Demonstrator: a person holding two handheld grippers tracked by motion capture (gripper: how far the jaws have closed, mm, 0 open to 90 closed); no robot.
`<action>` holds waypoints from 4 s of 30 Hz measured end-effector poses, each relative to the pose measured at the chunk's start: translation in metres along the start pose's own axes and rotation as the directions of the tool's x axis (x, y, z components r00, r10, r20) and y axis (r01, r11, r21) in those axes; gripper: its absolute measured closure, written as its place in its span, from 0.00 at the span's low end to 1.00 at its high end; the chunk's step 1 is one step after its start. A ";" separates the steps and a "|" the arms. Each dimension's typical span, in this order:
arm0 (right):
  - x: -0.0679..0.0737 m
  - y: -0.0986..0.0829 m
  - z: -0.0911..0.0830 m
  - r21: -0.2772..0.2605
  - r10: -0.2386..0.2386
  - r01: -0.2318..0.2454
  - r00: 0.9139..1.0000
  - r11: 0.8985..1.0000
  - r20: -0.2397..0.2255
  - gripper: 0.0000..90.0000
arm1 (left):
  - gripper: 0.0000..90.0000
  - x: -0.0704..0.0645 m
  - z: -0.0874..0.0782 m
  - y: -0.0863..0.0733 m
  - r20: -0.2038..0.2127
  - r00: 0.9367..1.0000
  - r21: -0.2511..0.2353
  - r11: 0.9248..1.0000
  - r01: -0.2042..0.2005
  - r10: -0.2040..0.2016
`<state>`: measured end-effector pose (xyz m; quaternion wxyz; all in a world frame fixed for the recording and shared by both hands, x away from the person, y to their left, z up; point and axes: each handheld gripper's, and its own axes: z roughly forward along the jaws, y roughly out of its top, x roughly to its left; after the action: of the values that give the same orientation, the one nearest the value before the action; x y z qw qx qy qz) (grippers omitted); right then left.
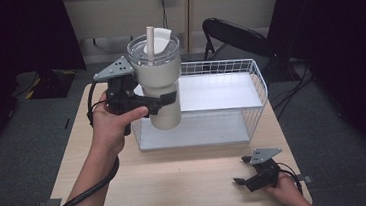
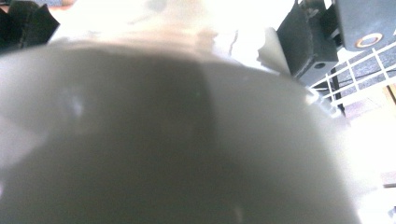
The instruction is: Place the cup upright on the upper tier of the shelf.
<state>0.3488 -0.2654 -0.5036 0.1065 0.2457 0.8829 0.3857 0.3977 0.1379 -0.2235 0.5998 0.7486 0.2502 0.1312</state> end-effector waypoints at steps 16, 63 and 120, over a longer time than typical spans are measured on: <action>0.000 0.000 0.000 0.001 0.000 0.000 1.000 1.000 0.000 0.14 | 0.11 0.009 0.026 0.018 -0.016 1.000 0.001 1.000 -0.019 0.019; 0.000 0.000 0.000 0.000 0.000 0.000 1.000 1.000 0.000 0.14 | 0.11 0.043 0.116 0.009 -0.133 0.991 0.028 1.000 0.007 -0.003; 0.000 0.000 0.000 -0.002 0.000 0.000 1.000 1.000 -0.001 0.14 | 0.12 0.044 0.105 -0.028 -0.140 0.989 0.122 0.992 -0.028 0.045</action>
<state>0.3487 -0.2654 -0.5038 0.1064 0.2457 0.8825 0.3867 0.4806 0.0777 -0.2808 0.5319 0.7765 0.2861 0.1798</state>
